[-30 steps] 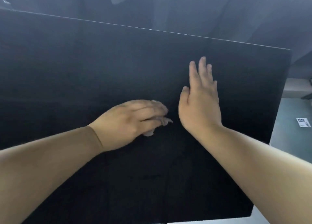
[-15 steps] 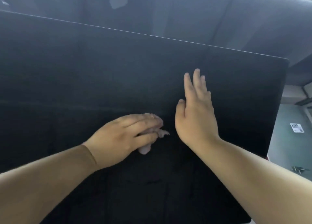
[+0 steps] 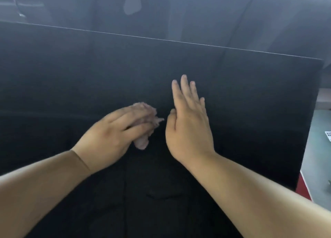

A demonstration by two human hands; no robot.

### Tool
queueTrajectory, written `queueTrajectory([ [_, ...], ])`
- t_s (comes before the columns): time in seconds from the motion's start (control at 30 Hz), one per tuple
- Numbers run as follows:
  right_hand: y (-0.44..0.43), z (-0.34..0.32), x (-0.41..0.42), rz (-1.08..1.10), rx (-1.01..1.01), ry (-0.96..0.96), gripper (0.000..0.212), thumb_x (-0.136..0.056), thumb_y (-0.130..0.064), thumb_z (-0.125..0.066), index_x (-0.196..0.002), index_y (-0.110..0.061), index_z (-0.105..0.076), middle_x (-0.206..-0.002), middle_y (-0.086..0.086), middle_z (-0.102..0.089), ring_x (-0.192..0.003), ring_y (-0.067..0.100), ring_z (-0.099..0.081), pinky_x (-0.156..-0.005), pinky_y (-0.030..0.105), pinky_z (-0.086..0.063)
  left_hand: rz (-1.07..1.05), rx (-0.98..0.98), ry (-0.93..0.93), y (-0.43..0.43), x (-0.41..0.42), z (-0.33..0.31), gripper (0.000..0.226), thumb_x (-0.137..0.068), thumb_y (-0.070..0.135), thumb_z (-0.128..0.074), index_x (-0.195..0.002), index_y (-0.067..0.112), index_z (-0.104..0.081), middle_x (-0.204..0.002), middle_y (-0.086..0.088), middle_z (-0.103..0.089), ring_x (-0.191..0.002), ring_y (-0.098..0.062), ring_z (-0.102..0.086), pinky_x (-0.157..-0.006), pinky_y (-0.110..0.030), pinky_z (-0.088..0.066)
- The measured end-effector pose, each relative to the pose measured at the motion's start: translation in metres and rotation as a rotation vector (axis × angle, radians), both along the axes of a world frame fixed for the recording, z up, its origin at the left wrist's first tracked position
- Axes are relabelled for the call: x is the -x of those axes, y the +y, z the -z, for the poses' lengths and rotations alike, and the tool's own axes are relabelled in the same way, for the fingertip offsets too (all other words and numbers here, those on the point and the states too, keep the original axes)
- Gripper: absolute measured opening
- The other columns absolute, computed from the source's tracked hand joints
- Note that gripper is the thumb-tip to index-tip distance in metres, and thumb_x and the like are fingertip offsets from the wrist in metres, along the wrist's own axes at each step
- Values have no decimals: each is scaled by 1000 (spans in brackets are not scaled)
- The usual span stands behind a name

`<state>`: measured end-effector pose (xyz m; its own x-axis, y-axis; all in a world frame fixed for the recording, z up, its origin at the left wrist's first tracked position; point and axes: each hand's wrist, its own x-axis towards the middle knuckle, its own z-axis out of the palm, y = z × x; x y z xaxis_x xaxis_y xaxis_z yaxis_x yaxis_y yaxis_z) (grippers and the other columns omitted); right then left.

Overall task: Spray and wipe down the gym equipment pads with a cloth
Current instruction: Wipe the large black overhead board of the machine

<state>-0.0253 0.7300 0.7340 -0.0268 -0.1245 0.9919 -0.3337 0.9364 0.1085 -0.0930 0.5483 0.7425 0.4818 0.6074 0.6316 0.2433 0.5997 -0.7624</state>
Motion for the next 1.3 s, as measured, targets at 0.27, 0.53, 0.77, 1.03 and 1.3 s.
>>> queueTrajectory([
  [0.27,6,-27,12,184,-63,206,62,-97,-24,-23,-157,-20,-8,-165,-4,3,-147,7,12,-122,35,6,373,-467,-59,-18,-52,-80,40,-84,3,-42,-116,9,-65,-129,8,-57,-125,-16,-50,-97,2,-25],
  [0.53,16,-17,29,281,-80,225,64,-97,-34,-18,-157,-21,-3,-162,-9,11,-148,9,14,-123,37,6,-14,33,-150,3,8,39,37,-94,6,-44,-123,7,-67,-136,-12,-58,-130,-25,-51,-112,-38,-37],
  [0.77,12,-18,41,303,-12,302,63,-97,-32,-19,-156,-19,-2,-162,-6,7,-150,12,8,-122,39,3,313,-618,-39,-29,-45,-80,44,-84,15,-39,-119,10,-65,-135,-4,-56,-131,-25,-47,-111,-24,-32],
  [1.03,1,-9,29,193,31,203,65,-97,-25,-28,-157,-22,-4,-164,-6,6,-150,12,12,-123,40,7,20,-46,-50,-36,10,8,50,-104,10,-22,-116,6,-70,-134,-9,-58,-128,-23,-49,-117,-30,-30],
  [1.3,-68,-39,17,9,96,201,70,-96,-21,-40,-157,-24,-6,-165,-5,11,-150,15,16,-121,42,13,339,-571,-110,-73,-20,-70,45,-83,1,-48,-123,17,-60,-132,7,-56,-127,-26,-49,-106,-27,-34],
])
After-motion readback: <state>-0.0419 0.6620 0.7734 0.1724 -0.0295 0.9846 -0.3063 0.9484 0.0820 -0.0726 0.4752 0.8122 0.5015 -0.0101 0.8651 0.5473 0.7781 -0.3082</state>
